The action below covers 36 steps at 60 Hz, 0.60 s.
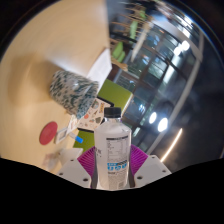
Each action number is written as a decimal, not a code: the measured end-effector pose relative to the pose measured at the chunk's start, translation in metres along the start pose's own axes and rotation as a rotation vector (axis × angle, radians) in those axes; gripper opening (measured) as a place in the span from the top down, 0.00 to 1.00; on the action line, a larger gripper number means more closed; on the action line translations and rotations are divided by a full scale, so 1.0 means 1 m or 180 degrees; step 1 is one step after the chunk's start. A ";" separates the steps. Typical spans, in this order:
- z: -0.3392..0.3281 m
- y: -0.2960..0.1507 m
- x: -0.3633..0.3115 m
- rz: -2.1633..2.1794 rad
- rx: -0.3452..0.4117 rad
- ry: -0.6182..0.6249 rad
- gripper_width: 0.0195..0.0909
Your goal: Pour water
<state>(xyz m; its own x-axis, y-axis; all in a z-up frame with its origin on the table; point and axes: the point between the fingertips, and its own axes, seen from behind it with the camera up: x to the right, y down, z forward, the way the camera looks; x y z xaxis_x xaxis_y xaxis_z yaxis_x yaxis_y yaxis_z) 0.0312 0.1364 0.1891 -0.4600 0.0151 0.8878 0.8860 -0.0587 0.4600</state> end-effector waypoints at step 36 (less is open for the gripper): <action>0.005 0.019 0.023 0.0850 0.0040 0.0204 0.68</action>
<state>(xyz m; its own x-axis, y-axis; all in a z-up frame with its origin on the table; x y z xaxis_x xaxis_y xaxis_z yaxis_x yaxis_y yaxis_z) 0.0375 0.1410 0.2186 -0.2125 -0.0626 0.9752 0.9768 -0.0396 0.2103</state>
